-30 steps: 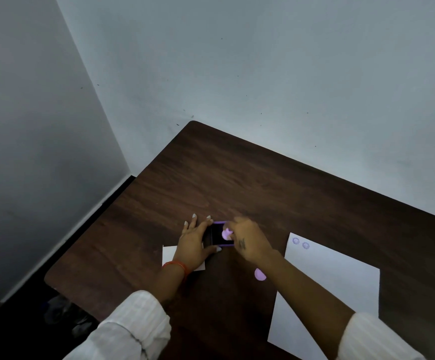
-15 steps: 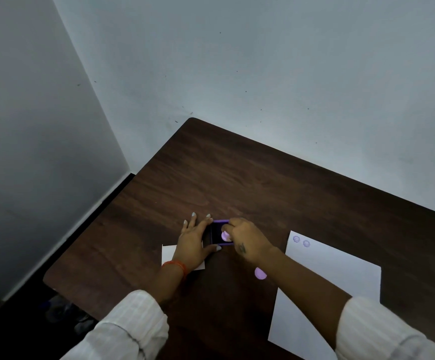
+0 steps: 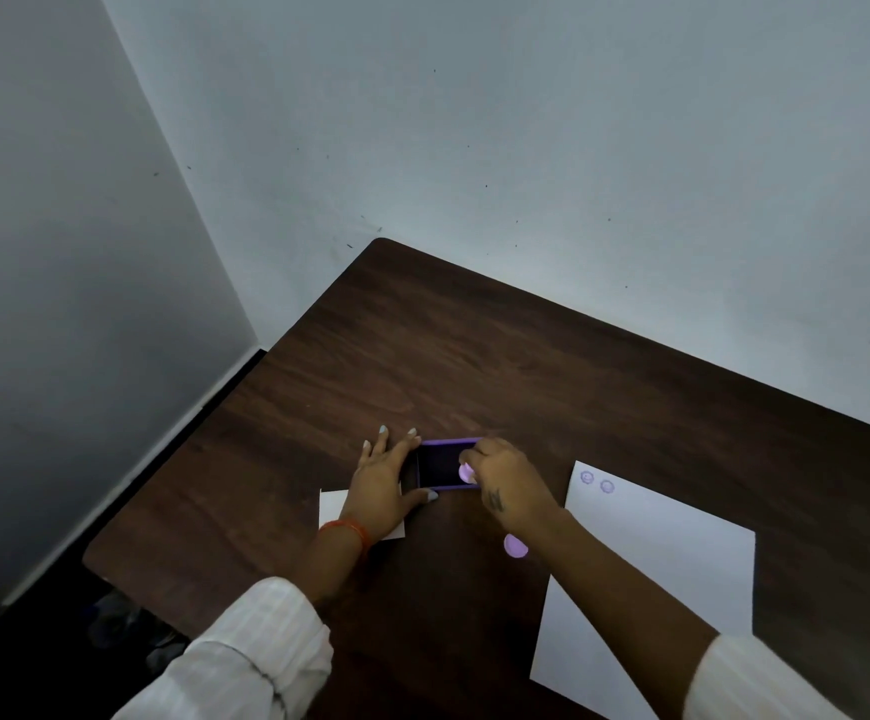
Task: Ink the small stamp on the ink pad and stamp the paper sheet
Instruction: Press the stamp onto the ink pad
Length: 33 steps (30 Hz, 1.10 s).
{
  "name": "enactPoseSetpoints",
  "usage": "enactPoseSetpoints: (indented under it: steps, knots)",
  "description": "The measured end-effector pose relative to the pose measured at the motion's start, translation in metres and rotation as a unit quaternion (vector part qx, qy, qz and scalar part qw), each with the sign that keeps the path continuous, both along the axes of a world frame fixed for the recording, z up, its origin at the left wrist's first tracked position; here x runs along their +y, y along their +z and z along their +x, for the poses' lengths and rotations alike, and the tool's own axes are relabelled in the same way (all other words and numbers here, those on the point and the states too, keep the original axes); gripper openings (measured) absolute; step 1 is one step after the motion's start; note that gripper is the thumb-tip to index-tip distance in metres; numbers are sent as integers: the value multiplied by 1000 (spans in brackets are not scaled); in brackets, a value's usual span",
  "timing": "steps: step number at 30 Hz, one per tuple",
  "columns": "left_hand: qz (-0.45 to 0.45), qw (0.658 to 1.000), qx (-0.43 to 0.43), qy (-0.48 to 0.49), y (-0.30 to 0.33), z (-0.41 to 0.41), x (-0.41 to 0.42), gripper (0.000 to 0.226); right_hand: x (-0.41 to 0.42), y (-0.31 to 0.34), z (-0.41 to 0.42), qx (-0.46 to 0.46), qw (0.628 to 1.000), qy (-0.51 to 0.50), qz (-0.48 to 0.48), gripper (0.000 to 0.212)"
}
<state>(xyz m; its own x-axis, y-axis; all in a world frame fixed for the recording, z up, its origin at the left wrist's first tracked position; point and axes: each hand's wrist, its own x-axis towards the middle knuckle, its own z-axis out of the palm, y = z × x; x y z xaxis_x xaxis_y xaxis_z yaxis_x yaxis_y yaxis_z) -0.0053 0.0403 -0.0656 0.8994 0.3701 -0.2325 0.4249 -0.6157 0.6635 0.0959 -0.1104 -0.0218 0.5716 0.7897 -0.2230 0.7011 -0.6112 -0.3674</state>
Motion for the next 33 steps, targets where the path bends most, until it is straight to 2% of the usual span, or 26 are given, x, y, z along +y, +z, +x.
enactPoseSetpoints:
  steps: [3,8,13,15,20,22,24,25,26,28,31,33]
  knots:
    - [3,1000,-10,-1,0,-1,0,75,3,-3,-2,-21,1000,8,-3,24]
    - [12,1000,-12,-2,-1,0,-1,74,6,-6,-1,20,997,-73,32,18]
    - [16,1000,-21,-5,0,-1,-1,73,1,0,7,-15,999,51,-5,24]
    - [16,1000,-24,-9,0,-1,-1,73,2,4,9,-29,997,71,-17,26]
    - [13,1000,-12,-5,-3,0,0,74,9,4,-14,-18,999,-44,-15,24]
    - [15,1000,-10,-8,-3,-1,1,74,7,3,-15,11,996,-84,30,22]
    - [20,999,-18,-18,-1,-1,1,74,0,6,-8,89,977,-151,120,18]
    - [21,999,-21,-21,0,-2,1,74,-4,9,-4,165,947,-214,175,16]
    - [22,999,-23,-22,1,-2,1,74,-9,12,-1,255,896,-282,231,18]
    - [25,999,-21,-23,3,-3,2,75,-19,17,3,415,767,-375,315,23]
    - [42,998,-29,-23,4,-4,-2,79,-48,23,3,551,598,-421,402,19]
    - [45,999,-24,-18,5,-5,-3,82,-72,24,0,598,491,-448,447,18]
